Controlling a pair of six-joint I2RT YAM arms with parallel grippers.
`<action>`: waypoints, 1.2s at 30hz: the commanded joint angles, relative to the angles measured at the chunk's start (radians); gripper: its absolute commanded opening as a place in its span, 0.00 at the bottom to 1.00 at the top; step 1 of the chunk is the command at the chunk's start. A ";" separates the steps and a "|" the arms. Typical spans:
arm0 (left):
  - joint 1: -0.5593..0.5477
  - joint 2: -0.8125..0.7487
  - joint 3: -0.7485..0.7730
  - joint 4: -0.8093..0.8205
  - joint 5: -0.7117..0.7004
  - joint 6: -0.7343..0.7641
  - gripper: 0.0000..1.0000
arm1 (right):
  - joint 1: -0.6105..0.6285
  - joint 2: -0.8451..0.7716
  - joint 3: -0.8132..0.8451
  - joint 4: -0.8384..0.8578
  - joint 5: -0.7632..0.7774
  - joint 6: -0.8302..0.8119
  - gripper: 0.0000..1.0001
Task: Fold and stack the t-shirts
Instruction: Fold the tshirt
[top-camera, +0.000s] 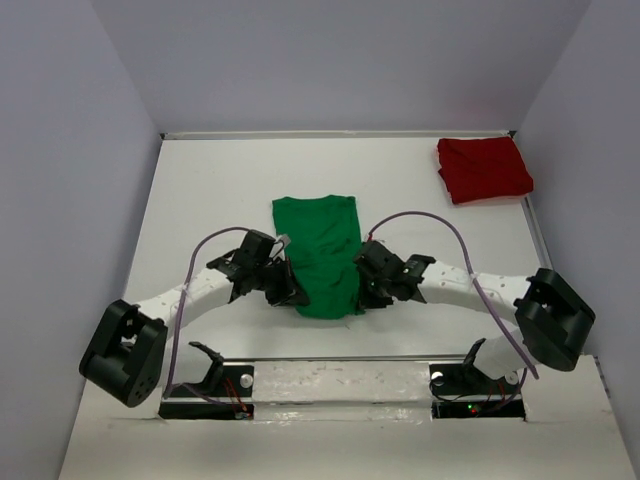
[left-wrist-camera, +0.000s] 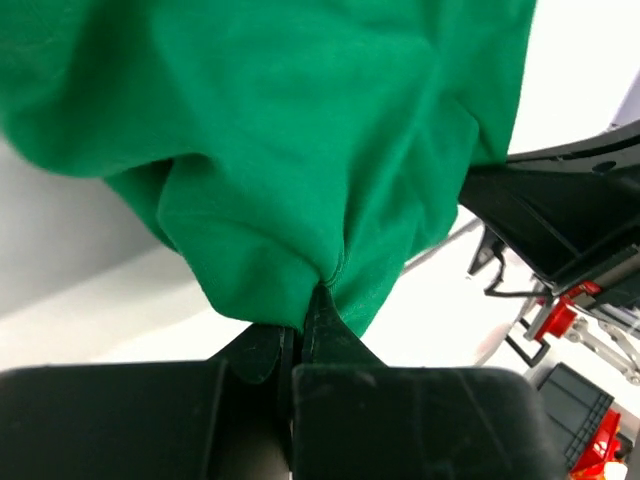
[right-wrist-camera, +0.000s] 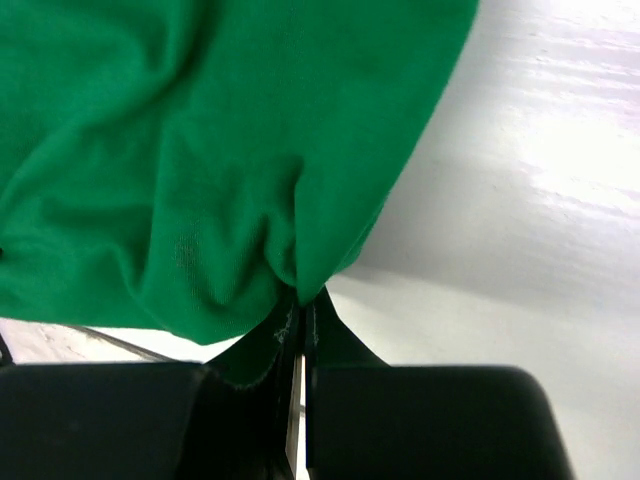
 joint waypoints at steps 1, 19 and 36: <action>-0.044 -0.112 -0.041 -0.054 -0.016 -0.107 0.00 | 0.059 -0.082 0.036 -0.100 0.103 0.079 0.00; -0.084 -0.384 -0.110 -0.163 -0.046 -0.205 0.00 | 0.236 -0.225 0.104 -0.350 0.237 0.226 0.00; -0.147 -0.444 -0.076 -0.239 -0.089 -0.283 0.00 | 0.320 -0.230 0.102 -0.427 0.250 0.317 0.00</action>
